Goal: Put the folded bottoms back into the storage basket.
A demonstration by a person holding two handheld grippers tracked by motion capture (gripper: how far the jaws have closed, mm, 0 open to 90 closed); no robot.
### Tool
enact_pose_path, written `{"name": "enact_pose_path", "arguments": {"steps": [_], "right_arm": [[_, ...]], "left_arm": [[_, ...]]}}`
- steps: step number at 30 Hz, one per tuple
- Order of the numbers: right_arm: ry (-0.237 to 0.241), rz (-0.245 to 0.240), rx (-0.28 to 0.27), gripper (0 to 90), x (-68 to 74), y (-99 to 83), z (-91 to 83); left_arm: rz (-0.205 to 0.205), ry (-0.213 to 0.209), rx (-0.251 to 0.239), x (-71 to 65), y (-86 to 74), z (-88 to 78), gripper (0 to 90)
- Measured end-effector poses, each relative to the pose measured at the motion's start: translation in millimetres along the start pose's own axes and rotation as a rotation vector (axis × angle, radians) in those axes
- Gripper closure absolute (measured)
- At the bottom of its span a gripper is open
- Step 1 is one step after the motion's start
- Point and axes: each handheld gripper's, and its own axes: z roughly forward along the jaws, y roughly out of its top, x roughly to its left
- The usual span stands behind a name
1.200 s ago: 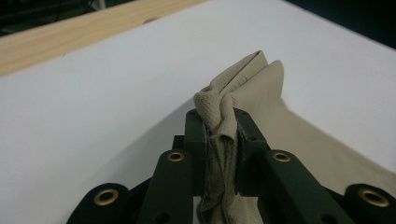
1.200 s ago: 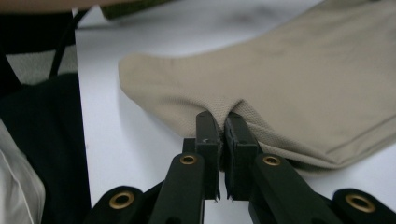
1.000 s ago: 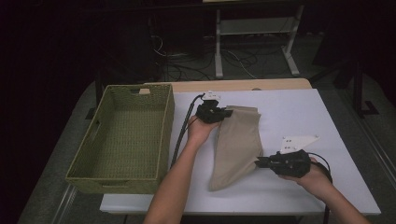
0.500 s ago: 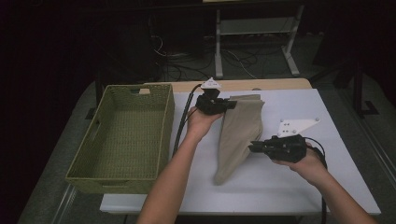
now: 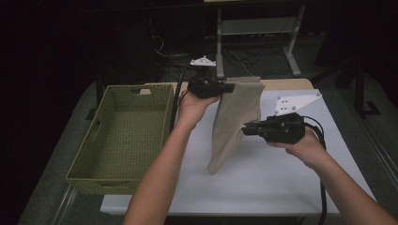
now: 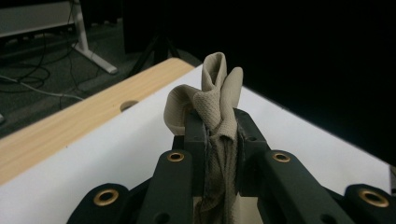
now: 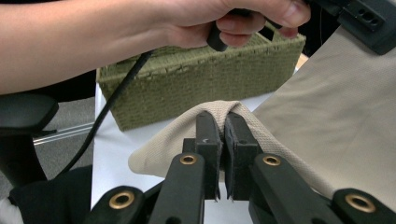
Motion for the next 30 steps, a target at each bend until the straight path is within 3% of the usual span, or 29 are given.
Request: {"name": "enact_pose_path", "arguments": {"steps": [12,16,21,30], "right_arm": [[0.045,-0.047,-0.026,84.3,0.8,59.9,12.3],[0.063,-0.068,-0.033,84.4,4.1,77.7,20.9],[0.085,-0.087,-0.04,84.3,10.5,98.1,31.7],[0.116,-0.12,-0.02,84.3,21.7,124.7,71.3]], "left_arm": [[-0.003,0.013,-0.047,-3.7,30.7,-51.3,78.0],[-0.023,0.011,-0.077,-1.3,32.4,-70.4,78.0],[-0.015,0.035,-0.088,0.1,34.5,-95.8,78.0],[-0.027,0.066,-0.1,27.1,19.4,-135.0,78.0]]}}
